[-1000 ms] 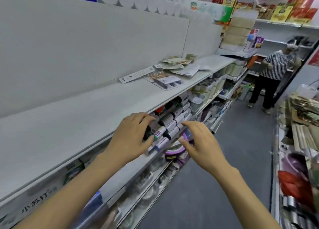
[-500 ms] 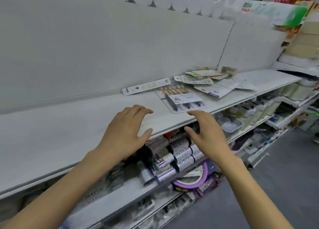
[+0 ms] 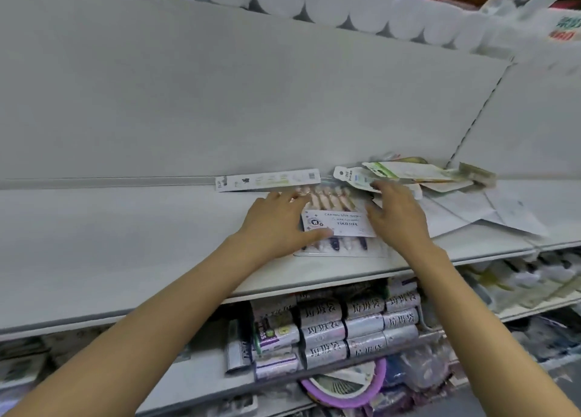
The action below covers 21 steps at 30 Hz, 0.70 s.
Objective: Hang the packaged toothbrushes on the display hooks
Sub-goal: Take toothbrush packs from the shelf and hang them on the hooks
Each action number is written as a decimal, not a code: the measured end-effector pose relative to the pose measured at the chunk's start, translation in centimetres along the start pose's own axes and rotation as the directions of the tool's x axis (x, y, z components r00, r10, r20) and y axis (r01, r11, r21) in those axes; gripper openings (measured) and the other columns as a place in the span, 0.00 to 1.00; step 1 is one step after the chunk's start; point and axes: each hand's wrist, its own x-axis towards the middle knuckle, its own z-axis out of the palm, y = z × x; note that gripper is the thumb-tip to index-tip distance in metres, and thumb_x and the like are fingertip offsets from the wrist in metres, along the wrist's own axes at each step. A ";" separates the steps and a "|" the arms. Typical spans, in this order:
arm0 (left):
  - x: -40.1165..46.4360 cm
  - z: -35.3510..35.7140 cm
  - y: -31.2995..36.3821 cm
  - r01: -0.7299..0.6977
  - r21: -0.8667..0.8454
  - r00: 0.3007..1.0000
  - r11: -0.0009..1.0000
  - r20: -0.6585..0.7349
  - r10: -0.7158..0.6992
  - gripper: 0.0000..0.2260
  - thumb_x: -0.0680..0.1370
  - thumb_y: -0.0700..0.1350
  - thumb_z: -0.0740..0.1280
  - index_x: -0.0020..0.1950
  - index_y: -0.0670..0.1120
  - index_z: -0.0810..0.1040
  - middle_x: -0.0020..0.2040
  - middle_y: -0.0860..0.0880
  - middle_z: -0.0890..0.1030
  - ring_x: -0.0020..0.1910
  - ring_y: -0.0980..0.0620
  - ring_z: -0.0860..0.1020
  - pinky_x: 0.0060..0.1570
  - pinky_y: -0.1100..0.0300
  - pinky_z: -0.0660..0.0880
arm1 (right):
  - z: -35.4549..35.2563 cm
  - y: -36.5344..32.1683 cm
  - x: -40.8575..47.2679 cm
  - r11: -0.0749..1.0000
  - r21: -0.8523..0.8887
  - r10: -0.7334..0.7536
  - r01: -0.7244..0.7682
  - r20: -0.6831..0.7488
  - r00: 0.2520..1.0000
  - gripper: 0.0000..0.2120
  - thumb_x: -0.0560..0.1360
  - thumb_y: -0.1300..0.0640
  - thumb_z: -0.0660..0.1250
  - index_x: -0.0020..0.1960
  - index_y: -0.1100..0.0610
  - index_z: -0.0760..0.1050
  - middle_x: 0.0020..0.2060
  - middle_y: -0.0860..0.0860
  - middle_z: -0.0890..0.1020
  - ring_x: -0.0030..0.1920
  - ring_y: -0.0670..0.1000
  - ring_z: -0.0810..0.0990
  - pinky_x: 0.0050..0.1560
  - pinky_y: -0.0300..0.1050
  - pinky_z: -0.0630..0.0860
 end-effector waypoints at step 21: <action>-6.3 -0.9 -2.1 0.117 -0.290 0.991 0.950 0.102 -0.091 0.39 0.66 0.62 0.76 0.73 0.53 0.67 0.68 0.54 0.67 0.64 0.54 0.69 0.60 0.62 0.68 | 3.5 0.7 5.1 0.959 -0.278 -0.116 0.061 -0.187 0.976 0.12 0.66 0.75 0.65 0.43 0.63 0.82 0.37 0.64 0.82 0.45 0.66 0.78 0.46 0.55 0.71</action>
